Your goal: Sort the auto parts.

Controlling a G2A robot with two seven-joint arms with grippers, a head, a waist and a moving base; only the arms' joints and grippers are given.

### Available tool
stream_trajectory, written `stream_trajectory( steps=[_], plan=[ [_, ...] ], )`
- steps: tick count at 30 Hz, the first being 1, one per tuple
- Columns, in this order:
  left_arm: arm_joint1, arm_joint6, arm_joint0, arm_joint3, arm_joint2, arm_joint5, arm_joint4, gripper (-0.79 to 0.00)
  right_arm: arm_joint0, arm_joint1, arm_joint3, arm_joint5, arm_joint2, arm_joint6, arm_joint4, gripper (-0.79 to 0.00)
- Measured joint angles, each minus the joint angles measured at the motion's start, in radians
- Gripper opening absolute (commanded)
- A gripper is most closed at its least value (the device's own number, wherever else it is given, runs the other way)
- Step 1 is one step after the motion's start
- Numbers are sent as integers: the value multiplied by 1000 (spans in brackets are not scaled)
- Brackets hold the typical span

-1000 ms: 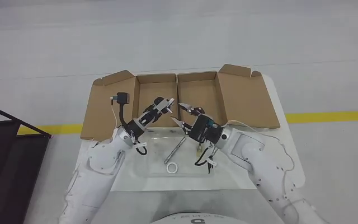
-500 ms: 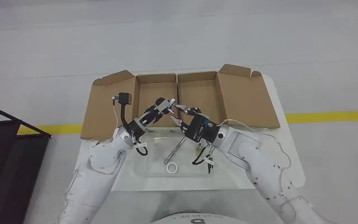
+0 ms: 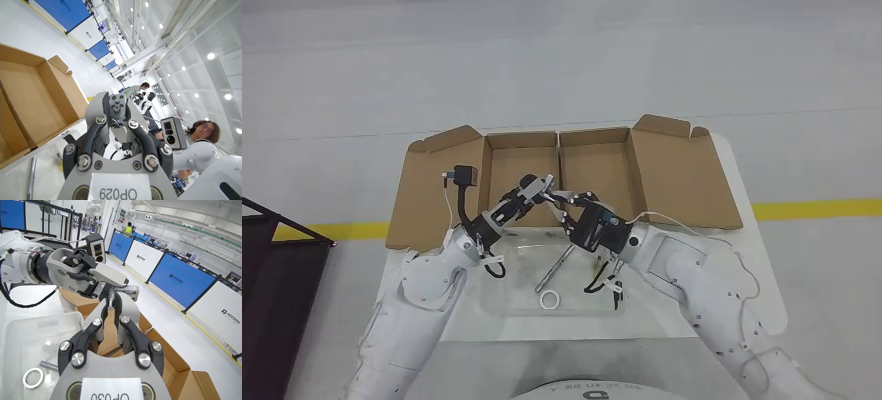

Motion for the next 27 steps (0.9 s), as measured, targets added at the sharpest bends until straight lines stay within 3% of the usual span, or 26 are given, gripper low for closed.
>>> stream_trajectory(
  steps=[3, 17, 18, 19, 20, 27],
  plan=[
    [0, -2, -1, -1, 0, 0, 0, -785, 3, -1, 2, 4, -1, 2, 2, -785],
    [2, -23, -13, -1, 5, -3, -4, -785, 9, -2, 8, 9, 0, -1, 11, -785],
    [2, -28, -14, -1, 6, -5, -4, -570, 9, -2, 8, 9, 0, -3, 10, -785],
    [3, -32, -15, -2, 7, -8, -5, -123, 9, -2, 8, 9, 0, -5, 9, -785],
    [3, -38, -16, -3, 9, -12, -9, 0, 9, -2, 9, 9, 1, -7, 8, -785],
    [5, -59, -21, -8, 12, -24, -14, 0, 5, -2, 13, 14, 4, -16, 9, -785]
  ],
)
